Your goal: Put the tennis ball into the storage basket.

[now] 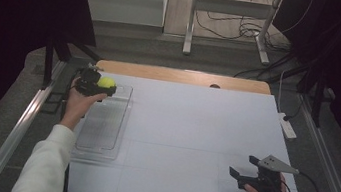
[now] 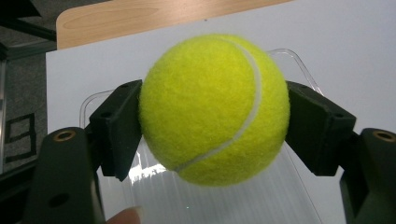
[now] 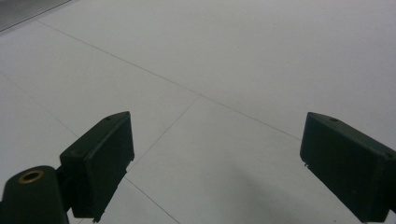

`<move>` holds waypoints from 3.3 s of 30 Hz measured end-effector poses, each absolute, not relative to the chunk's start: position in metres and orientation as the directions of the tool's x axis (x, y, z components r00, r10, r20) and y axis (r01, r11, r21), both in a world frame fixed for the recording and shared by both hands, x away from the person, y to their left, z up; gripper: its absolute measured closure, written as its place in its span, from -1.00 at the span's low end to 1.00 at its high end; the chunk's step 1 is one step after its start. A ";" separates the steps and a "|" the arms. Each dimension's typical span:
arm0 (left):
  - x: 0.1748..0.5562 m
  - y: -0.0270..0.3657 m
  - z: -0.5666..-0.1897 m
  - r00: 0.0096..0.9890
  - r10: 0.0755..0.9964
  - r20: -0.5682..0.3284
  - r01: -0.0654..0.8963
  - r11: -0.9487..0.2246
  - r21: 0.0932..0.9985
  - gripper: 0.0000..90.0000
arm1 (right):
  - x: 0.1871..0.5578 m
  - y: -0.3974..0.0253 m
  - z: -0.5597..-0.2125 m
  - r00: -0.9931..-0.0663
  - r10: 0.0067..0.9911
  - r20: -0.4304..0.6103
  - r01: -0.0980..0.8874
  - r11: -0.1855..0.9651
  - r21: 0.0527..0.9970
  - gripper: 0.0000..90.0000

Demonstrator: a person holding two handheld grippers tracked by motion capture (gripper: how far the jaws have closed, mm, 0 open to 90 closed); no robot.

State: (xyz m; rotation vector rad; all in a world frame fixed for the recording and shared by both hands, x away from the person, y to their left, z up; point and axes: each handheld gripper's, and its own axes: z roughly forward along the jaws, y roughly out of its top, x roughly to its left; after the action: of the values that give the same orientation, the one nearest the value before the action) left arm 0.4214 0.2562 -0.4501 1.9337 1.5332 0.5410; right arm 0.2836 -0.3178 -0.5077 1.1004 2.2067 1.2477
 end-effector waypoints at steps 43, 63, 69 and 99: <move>0.427 0.257 -0.477 0.252 0.967 -0.025 0.798 -0.193 0.571 -0.41 | 0.284 -0.319 -0.508 -0.623 0.780 0.056 0.451 0.300 0.841 -0.78; 0.429 0.256 -0.485 0.258 0.966 -0.013 0.817 -0.211 0.537 -0.41 | 0.284 -0.318 -0.508 -0.625 0.778 0.056 0.449 0.301 0.841 -0.78; 0.430 0.255 -0.487 0.263 0.965 0.000 0.823 -0.224 0.522 -0.41 | 0.284 -0.319 -0.508 -0.625 0.779 0.055 0.450 0.302 0.840 -0.78; 0.429 0.256 -0.483 0.248 0.968 -0.028 0.812 -0.192 0.551 -0.62 | 0.284 -0.319 -0.509 -0.625 0.779 0.057 0.451 0.300 0.841 -0.78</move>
State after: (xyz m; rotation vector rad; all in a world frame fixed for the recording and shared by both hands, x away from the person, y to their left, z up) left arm 0.4291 0.2565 -0.4829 2.0686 1.6203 0.4550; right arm 0.2843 -0.3190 -0.5085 1.1036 2.2116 1.2498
